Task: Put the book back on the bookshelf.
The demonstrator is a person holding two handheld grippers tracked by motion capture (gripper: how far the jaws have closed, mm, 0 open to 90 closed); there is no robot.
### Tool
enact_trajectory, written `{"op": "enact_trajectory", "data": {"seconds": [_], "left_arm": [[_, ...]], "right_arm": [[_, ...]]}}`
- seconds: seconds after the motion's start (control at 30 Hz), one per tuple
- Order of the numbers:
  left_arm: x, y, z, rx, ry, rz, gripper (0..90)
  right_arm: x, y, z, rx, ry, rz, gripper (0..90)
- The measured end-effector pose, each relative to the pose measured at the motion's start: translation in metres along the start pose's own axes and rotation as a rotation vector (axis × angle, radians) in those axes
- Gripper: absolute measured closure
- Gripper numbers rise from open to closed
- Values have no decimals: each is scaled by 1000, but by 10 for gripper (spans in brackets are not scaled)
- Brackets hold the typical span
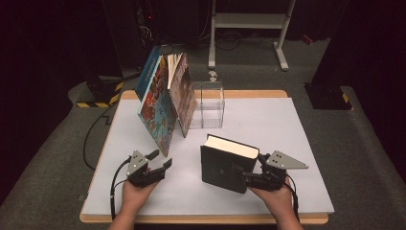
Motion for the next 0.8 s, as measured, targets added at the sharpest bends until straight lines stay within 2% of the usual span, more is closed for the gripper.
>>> {"op": "enact_trajectory", "data": {"seconds": [0.07, 0.13, 0.3, 0.43, 0.5, 0.67, 0.8], "left_arm": [[3, 2, 4, -14, 2, 7, 349], [5, 4, 8, -24, 10, 13, 349], [6, 8, 20, -42, 65, 7, 354], [7, 9, 27, -54, 82, 7, 360], [7, 9, 29, -56, 89, 7, 361], [7, 10, 31, -58, 96, 2, 363], [8, 10, 32, -56, 97, 3, 365]], "right_arm": [[-3, 0, 1, -12, 14, 1, 308], [-5, -1, 0, -27, 16, 25, 324], [-8, -2, -2, -65, 20, 64, 385], [-8, 1, -1, -103, 29, 86, 497], [-8, 3, -2, -128, -2, 84, 524], [-8, 3, 0, -120, 1, 86, 536], [-15, -4, 8, -82, 14, 95, 538]]}}
Point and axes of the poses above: each handheld gripper's, and its own axes: y roughly backward along the jaws, x roughly out of its underside, z roughly to its left, the point moved 5 cm from there along -y, roughly forward along the jaws, and after that the axes turned 11 degrees about -x, right-handed, at the moved point
